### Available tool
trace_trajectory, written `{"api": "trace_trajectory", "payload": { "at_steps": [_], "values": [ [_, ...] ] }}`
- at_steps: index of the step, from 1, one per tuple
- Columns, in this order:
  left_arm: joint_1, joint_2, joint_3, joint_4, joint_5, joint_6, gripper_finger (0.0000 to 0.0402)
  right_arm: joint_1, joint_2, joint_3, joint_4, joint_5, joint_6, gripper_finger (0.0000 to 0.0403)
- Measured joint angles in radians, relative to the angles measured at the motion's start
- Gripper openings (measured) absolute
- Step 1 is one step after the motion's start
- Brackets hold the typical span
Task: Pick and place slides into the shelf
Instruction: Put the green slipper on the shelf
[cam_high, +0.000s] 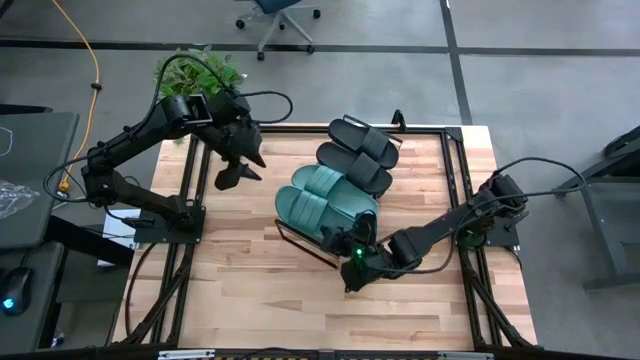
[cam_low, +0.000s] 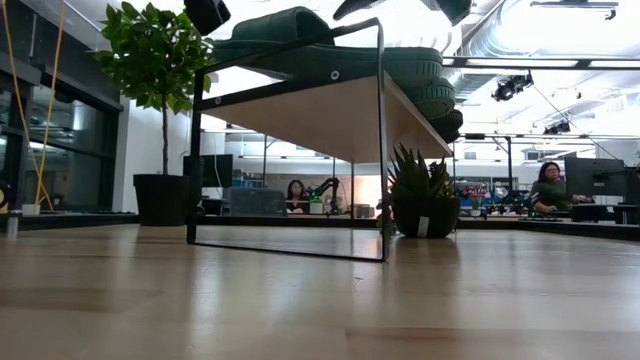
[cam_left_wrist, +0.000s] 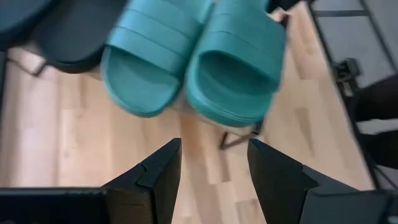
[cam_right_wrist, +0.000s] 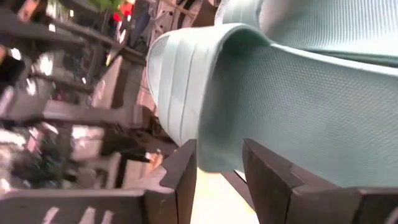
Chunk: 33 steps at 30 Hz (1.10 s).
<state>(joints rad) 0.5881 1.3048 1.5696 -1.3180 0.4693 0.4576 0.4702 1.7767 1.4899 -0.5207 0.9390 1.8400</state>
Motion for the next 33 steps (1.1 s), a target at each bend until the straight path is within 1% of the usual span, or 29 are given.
{"api": "trace_trajectory", "payload": {
  "at_steps": [5,7,11,14,16,18,21,24,26,29,33],
  "values": [
    [-0.003,0.0,0.0,-0.033,0.055,0.007,0.0174,0.027,0.0,0.0,-0.027,0.03,-0.128,0.0119],
    [-0.027,0.0,0.0,-0.027,0.064,0.004,0.0174,0.031,0.0,0.0,-0.033,0.034,-0.198,0.0119],
    [-0.111,0.0,0.0,0.028,0.016,-0.04,0.0174,0.035,-0.004,0.0,-0.035,0.02,-0.344,0.0119],
    [-0.197,0.012,0.0,0.068,-0.045,-0.092,0.0174,0.045,-0.017,0.0,-0.072,0.04,-0.372,0.0119],
    [-0.247,0.026,0.0,0.075,-0.116,-0.125,0.0174,0.059,-0.036,0.0,-0.131,0.078,-0.346,0.0119],
    [-0.291,0.041,0.0,0.07,-0.197,-0.166,0.0174,0.076,-0.057,0.0,-0.227,0.12,-0.279,0.0117],
    [-0.343,0.069,0.0,0.074,-0.252,-0.196,0.0174,0.099,-0.087,0.0,-0.414,0.157,-0.15,0.0117],
    [-0.375,0.093,-0.001,0.108,-0.278,-0.214,0.0174,0.113,-0.107,0.0,-0.558,0.16,-0.06,0.0117],
    [-0.395,0.109,-0.001,0.13,-0.28,-0.231,0.0174,0.119,-0.115,0.0,-0.608,0.155,-0.035,0.0117],
    [-0.415,0.136,-0.001,0.143,-0.28,-0.244,0.0174,0.121,-0.116,0.0,-0.617,0.151,-0.031,0.0116],
    [-0.421,0.185,0.0,0.103,-0.28,-0.246,0.0174,0.121,-0.116,0.0,-0.616,0.146,-0.033,0.0116]
  ]
}}
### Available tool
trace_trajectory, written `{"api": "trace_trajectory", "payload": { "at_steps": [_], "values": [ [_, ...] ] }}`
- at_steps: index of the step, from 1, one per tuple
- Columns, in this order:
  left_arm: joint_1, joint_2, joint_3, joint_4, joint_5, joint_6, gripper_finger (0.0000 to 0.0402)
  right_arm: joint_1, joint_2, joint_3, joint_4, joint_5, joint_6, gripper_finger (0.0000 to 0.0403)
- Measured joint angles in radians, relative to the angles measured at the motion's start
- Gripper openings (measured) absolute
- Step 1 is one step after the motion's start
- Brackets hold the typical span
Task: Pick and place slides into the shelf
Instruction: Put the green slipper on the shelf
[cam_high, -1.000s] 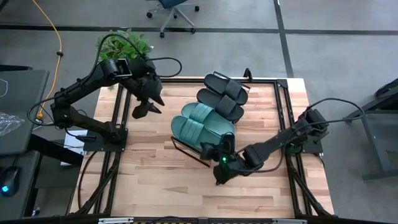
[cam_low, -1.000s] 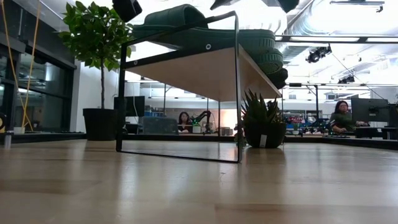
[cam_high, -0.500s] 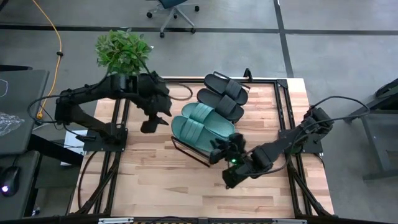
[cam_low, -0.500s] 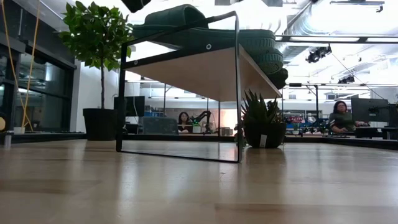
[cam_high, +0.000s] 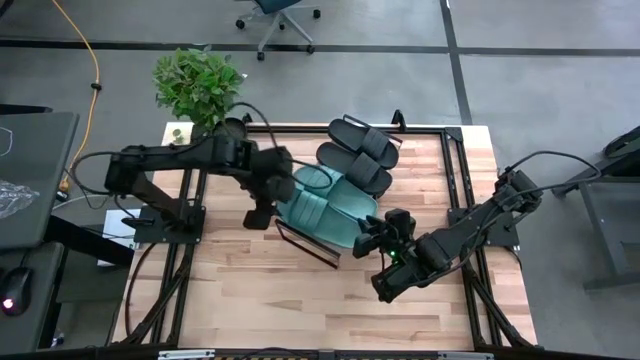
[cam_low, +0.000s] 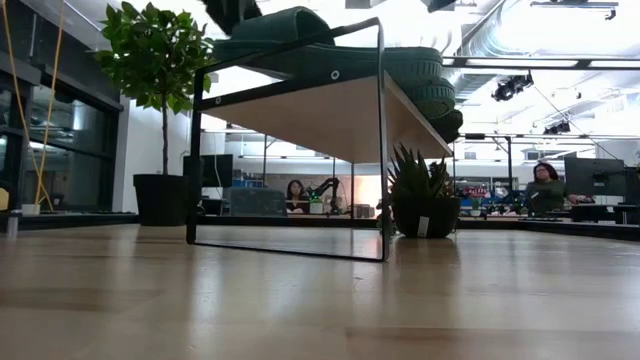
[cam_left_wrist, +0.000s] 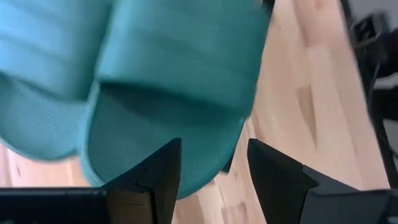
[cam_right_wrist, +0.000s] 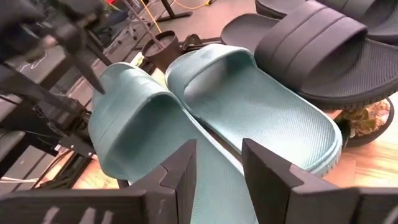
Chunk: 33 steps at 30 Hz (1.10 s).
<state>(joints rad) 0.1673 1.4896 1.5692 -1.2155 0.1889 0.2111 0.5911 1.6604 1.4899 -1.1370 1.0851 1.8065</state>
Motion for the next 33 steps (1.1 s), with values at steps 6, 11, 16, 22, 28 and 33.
{"api": "trace_trajectory", "payload": {
  "at_steps": [6,11,16,22,28,33],
  "values": [
    [0.002,0.068,0.0,-0.092,-0.112,0.001,0.0174,0.0,0.0,0.0,0.0,0.01,-0.007,0.0116],
    [0.003,0.066,0.0,-0.071,-0.156,0.0,0.0174,0.0,0.0,0.0,0.0,0.011,-0.008,0.0116],
    [0.003,0.059,0.0,-0.067,-0.156,0.002,0.0174,0.0,0.0,0.0,0.0,-0.006,-0.008,0.0116],
    [0.002,0.059,0.0,-0.057,-0.197,0.017,0.0174,-0.001,0.0,0.0,0.0,-0.023,-0.008,0.0116],
    [0.003,0.035,0.0,0.024,-0.204,0.001,0.0174,-0.002,0.001,0.0,0.005,-0.021,-0.008,0.0116],
    [0.002,0.026,0.0,0.05,-0.262,-0.007,0.0174,-0.002,0.001,0.0,0.004,-0.02,-0.008,0.0116]
  ]
}}
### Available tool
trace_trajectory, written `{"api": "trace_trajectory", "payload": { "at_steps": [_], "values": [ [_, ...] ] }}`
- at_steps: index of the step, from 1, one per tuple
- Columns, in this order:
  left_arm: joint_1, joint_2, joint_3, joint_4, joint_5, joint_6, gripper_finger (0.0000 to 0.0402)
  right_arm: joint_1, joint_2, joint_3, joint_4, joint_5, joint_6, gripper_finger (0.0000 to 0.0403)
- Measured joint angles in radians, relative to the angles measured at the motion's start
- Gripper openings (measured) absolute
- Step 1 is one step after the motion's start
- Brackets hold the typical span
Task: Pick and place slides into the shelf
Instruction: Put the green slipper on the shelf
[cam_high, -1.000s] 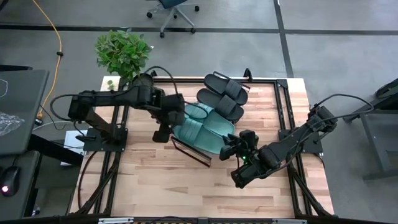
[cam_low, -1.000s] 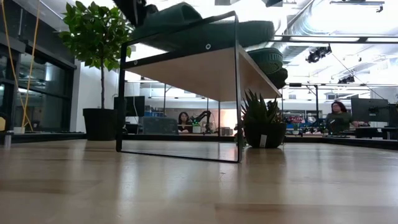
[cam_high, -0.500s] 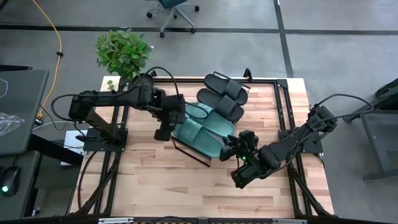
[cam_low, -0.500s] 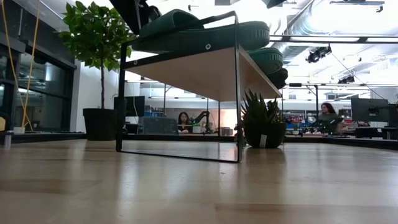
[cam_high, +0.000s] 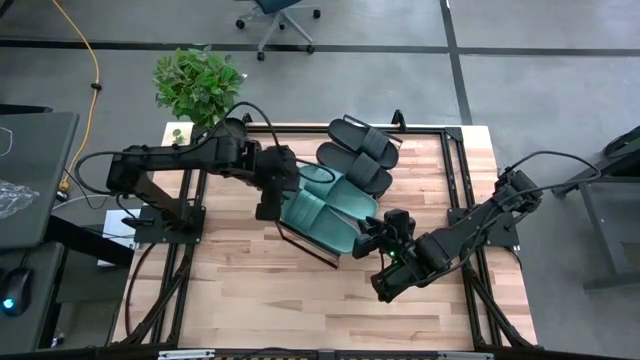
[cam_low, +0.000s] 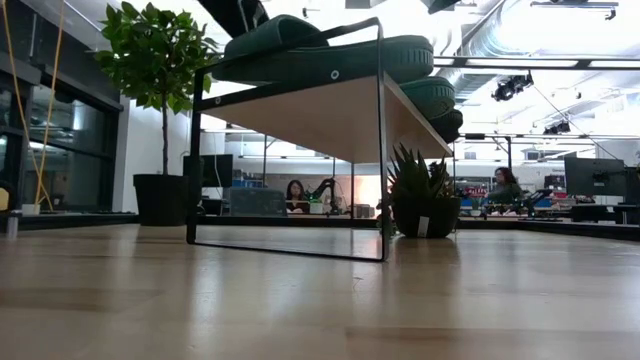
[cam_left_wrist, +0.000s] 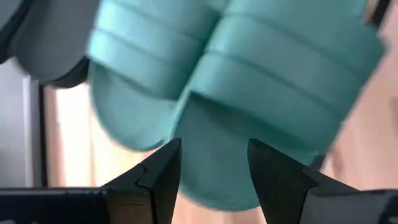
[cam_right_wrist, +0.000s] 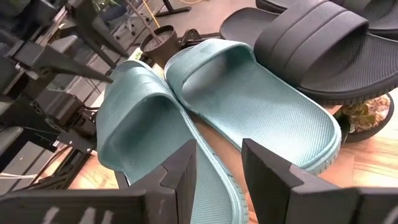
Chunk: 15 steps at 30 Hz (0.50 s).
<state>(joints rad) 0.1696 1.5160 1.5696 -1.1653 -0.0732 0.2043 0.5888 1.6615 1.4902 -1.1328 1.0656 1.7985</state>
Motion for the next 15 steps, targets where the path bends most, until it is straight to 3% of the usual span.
{"api": "trace_trajectory", "payload": {
  "at_steps": [6,15],
  "values": [
    [0.0,-0.004,0.0,0.039,-0.12,0.007,0.0174,0.0,0.0,0.0,-0.002,0.004,-0.008,0.0116],
    [0.0,0.009,0.0,0.105,-0.158,0.053,0.0174,0.0,0.0,0.0,-0.004,0.007,-0.024,0.0116]
  ]
}}
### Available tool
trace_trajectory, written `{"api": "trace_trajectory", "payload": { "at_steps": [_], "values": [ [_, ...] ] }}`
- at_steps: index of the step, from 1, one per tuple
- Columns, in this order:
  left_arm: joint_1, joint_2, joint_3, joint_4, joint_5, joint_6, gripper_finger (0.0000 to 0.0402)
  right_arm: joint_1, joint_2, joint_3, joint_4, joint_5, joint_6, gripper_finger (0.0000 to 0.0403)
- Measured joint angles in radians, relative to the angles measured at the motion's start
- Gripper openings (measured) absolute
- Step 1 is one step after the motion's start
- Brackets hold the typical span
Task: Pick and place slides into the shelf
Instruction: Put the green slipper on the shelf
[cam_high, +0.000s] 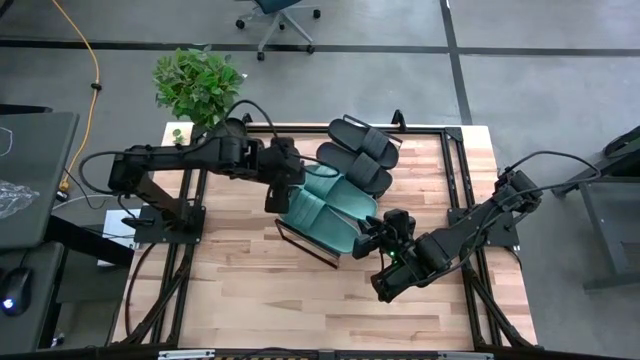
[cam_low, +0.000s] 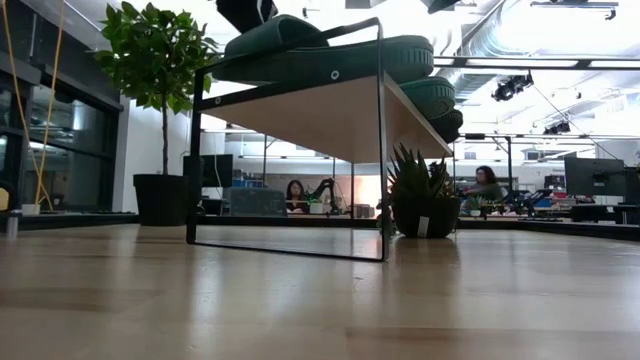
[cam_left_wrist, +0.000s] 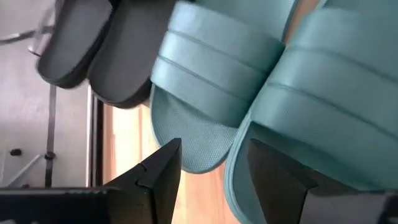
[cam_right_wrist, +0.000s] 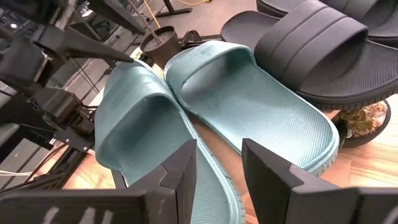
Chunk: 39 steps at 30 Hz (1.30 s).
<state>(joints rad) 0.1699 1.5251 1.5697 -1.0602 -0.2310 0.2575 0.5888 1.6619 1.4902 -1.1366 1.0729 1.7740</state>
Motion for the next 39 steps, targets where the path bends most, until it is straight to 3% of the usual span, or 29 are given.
{"api": "trace_trajectory", "payload": {
  "at_steps": [11,19,39],
  "values": [
    [0.0,0.053,0.0,-0.028,-0.05,0.033,0.0174,0.0,0.0,0.0,0.004,0.001,0.0,0.0116],
    [0.0,0.084,0.0,-0.114,0.007,0.067,0.0174,0.0,0.0,0.0,0.008,0.002,0.0,0.0116],
    [0.0,0.099,0.0,-0.091,0.033,0.078,0.0174,-0.013,0.0,0.0,-0.002,-0.017,-0.002,0.0116]
  ]
}}
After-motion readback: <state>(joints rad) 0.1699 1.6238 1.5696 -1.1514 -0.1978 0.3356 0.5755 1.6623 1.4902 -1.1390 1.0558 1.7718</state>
